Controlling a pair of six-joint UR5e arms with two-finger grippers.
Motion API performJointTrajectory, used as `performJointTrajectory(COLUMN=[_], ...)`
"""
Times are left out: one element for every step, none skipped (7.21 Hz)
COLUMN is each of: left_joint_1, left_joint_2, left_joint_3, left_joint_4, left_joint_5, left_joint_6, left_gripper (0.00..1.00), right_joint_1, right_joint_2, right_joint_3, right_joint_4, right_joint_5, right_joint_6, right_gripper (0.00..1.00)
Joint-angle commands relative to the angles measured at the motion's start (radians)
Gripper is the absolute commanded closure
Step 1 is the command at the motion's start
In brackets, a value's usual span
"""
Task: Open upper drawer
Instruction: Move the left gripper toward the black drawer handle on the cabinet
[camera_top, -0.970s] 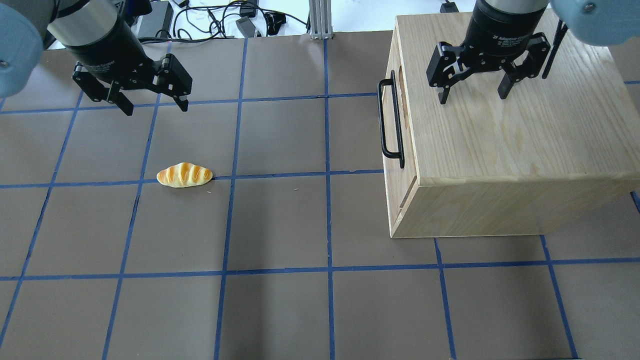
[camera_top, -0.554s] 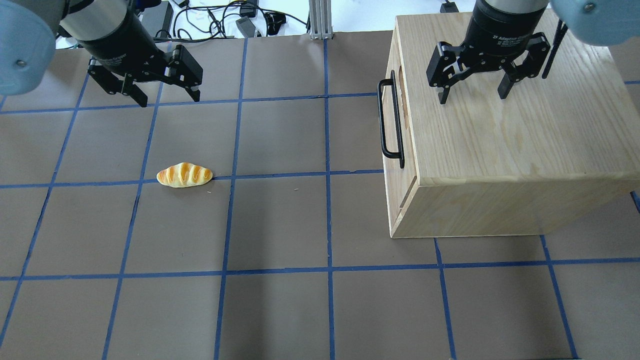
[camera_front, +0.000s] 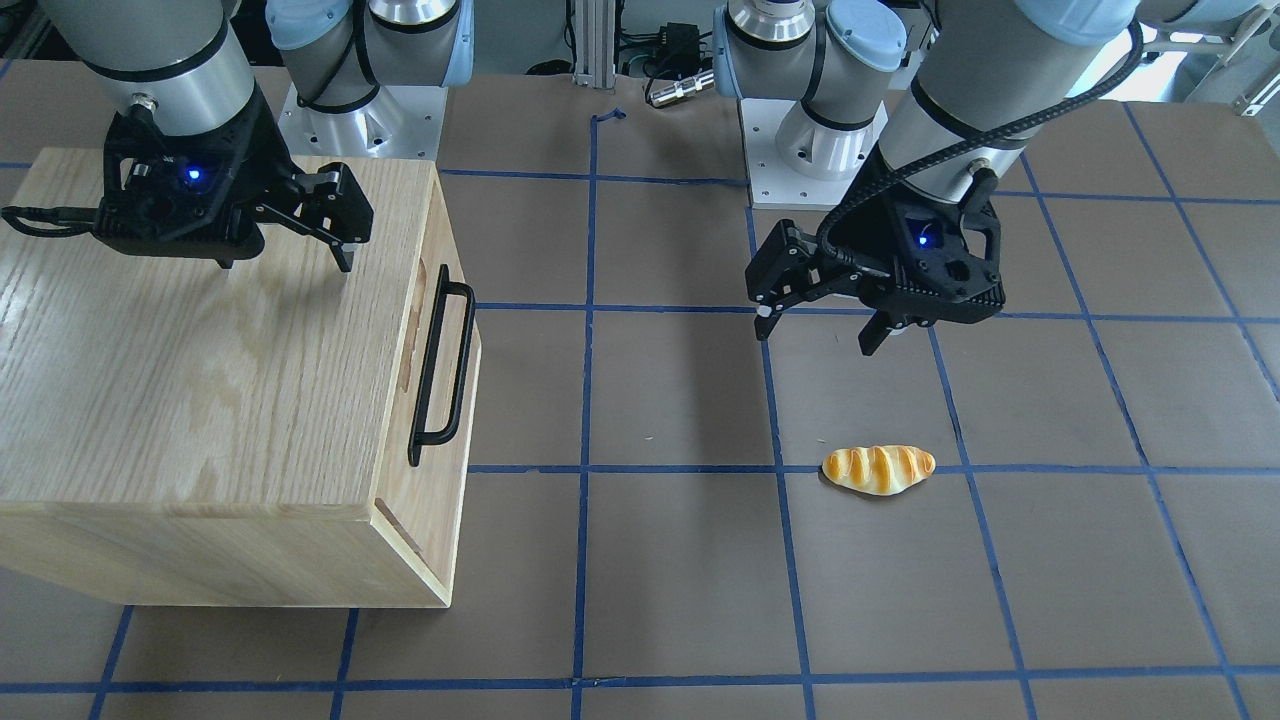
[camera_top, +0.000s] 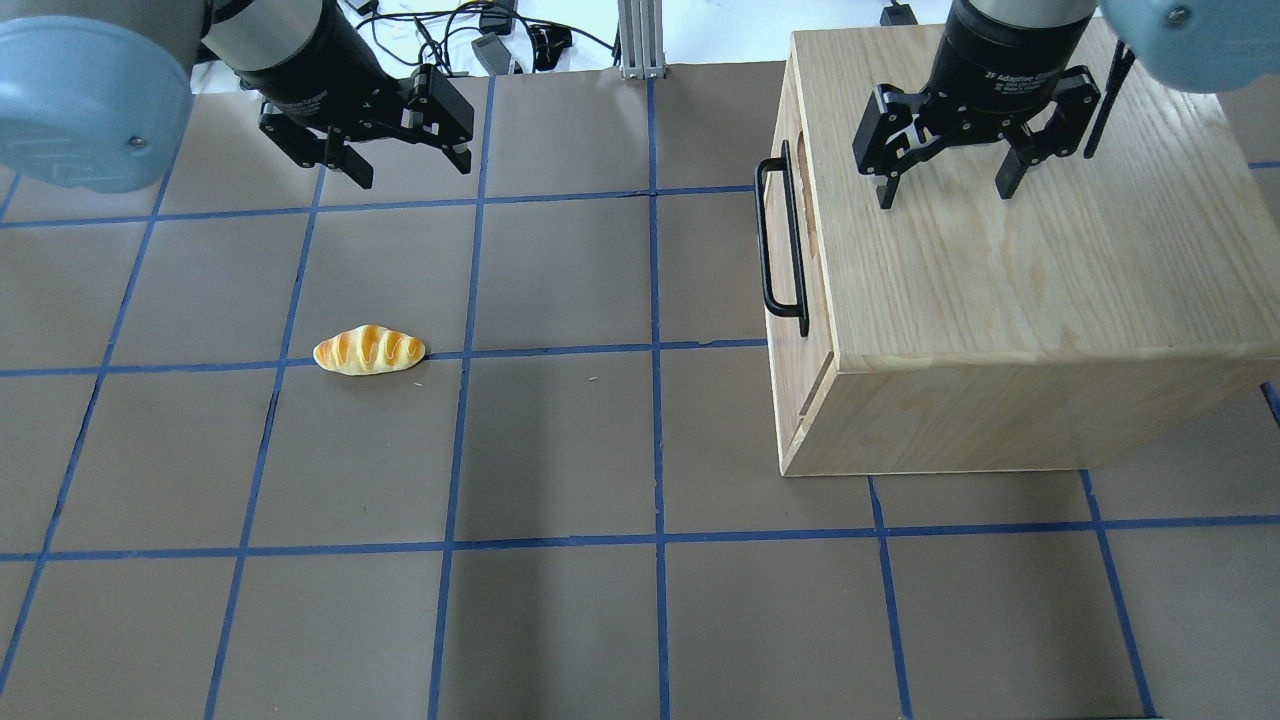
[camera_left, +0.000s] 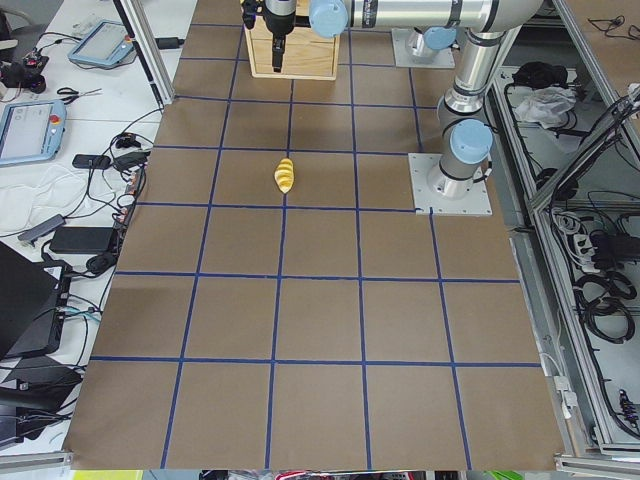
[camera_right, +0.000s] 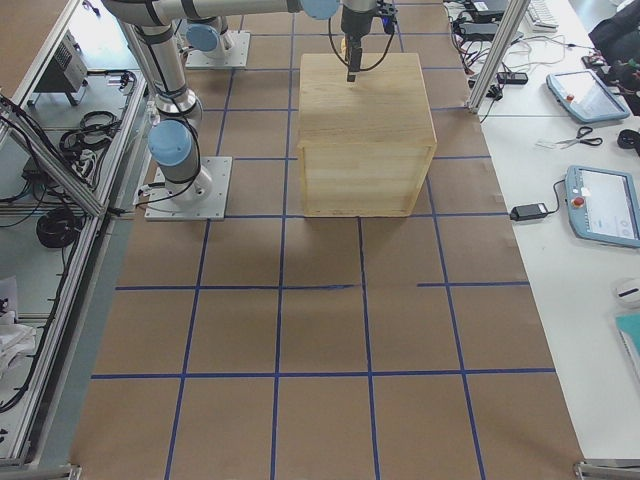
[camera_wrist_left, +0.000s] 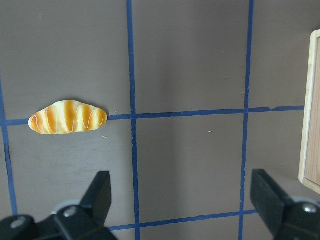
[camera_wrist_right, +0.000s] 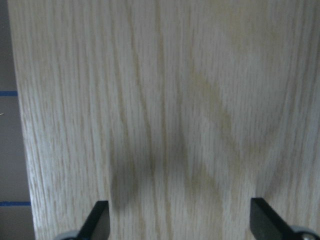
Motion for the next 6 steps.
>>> performJointTrajectory(left_joint_1=[-0.066,-0.096,-0.132,-0.171,-0.207,-0.236], left_joint_2=[-0.032,-0.052,-0.072,-0.093,-0.113,-0.127], left_joint_3=[-0.001,-0.001,-0.001,-0.001,-0.001,-0.001], left_joint_4=[0.074,0.089,0.139,0.176,0.198,0.206], left_joint_5=[-0.059,-0.059,-0.060,-0.060,-0.063,-0.094], left_joint_6=[-0.119,-0.142,-0.188,-0.216,-0.245,-0.262], left_gripper=[0.00,0.00,0.00,0.00,0.00,0.00], right_joint_1=[0.000,0.000,0.000,0.000,0.000,0.000], right_joint_2=[0.000,0.000,0.000,0.000,0.000,0.000], right_joint_3=[-0.001,0.000,0.000,-0.001,-0.001,-0.001], right_joint_4=[0.000,0.000,0.000,0.000,0.000,0.000], right_joint_5=[0.000,0.000,0.000,0.000,0.000,0.000], right_joint_6=[0.001,-0.001,0.001,-0.001,-0.001,0.001], right_gripper=[0.00,0.00,0.00,0.00,0.00,0.00])
